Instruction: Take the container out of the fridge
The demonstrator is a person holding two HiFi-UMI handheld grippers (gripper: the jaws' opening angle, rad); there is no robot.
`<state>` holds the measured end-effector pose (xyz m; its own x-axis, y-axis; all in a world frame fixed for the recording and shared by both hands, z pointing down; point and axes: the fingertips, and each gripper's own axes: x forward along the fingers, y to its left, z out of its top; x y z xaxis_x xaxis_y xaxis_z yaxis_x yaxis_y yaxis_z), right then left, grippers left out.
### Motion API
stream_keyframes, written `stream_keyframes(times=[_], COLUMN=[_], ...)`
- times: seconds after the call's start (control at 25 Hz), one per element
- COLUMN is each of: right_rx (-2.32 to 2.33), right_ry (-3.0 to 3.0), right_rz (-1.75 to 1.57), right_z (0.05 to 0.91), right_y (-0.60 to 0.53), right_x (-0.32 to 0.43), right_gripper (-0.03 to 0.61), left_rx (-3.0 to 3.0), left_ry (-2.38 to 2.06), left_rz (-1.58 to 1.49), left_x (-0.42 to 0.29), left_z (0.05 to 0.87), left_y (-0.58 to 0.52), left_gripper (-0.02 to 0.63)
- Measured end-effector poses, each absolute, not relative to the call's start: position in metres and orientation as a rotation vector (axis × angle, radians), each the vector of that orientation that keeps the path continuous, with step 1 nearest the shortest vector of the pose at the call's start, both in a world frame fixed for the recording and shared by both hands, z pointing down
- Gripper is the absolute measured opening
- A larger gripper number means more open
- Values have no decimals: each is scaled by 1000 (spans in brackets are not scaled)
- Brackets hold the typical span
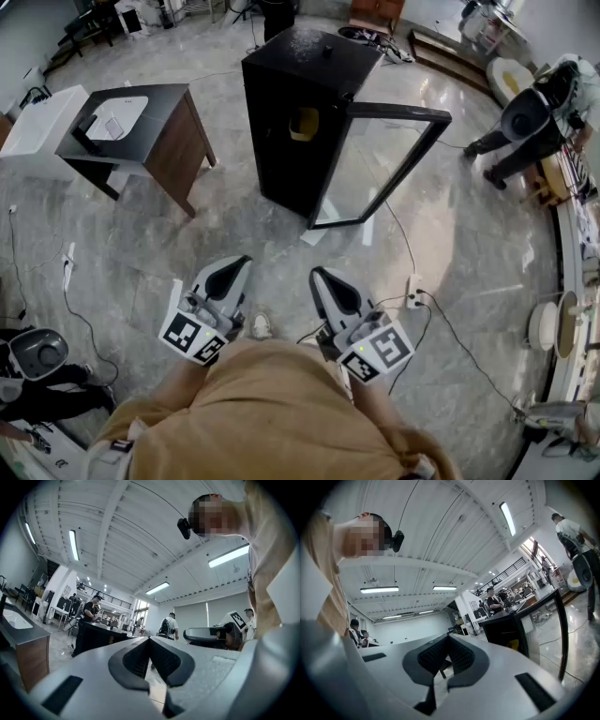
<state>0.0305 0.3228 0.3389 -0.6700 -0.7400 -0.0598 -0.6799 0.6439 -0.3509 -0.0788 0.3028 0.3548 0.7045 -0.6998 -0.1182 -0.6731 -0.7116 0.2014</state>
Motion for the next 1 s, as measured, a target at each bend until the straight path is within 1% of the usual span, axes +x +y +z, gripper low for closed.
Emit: stream_keyframes(times=[0.6, 0.76, 1.0], right_rx=[-1191, -1277, -1335], right_ry=[2624, 2654, 2679], right_rz=[-509, -484, -432], right_z=[352, 366, 367], right_y=[310, 306, 301], right_x=[28, 22, 7], right_gripper=[0, 0, 0], left_rx=[2755, 2704, 2677], left_ry=[-1086, -1156, -1233], left_rz=[-260, -219, -245], left_x=[-84, -96, -122], left_z=[371, 390, 389], left_y=[293, 279, 259], left_gripper=[2, 2, 2])
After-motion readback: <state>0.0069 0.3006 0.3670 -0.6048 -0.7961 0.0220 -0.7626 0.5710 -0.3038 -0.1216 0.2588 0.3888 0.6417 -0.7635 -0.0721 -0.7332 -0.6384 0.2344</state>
